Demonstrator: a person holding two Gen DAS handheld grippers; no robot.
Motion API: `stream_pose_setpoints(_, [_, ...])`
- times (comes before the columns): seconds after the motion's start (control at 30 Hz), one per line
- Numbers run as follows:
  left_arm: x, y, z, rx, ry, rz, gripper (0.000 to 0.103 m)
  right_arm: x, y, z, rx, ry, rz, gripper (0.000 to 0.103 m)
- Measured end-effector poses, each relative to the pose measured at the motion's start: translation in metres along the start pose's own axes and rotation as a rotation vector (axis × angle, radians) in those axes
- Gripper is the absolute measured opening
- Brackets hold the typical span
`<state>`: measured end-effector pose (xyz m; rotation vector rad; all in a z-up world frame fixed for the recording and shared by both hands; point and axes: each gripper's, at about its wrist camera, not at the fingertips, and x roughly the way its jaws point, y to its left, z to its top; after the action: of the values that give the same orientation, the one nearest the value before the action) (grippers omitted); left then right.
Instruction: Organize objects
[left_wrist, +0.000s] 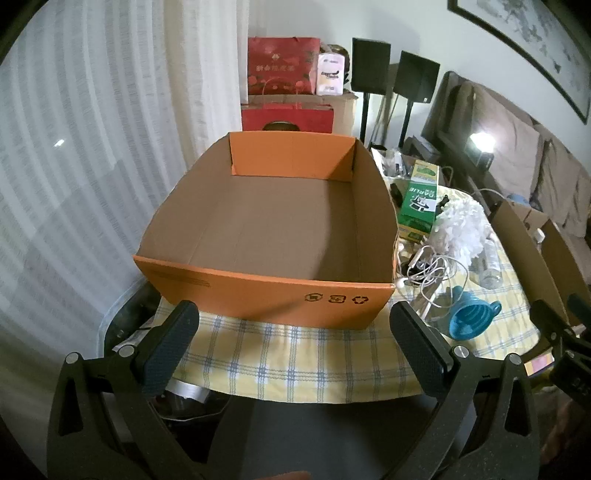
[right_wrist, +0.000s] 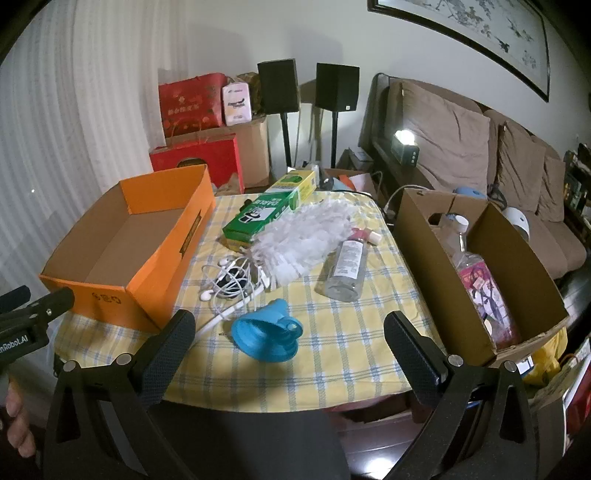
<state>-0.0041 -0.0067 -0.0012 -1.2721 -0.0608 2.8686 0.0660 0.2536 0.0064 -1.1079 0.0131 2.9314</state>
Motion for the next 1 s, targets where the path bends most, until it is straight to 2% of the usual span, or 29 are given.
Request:
stream_pose_setpoints(0.37, [-0.0018,-0.0005,0.0017,0.003,-0.008,0.005,0.103,-0.0007,-0.0005,0.0026,-0.002,-0.003,0.001,0.103])
stream_pose_setpoints(1.0, [0.0002,0.0006,0.0024,0.000,-0.005,-0.045,0.103,0.0004,-0.0040,0.0013,0.002,-0.010,0.005,0.103])
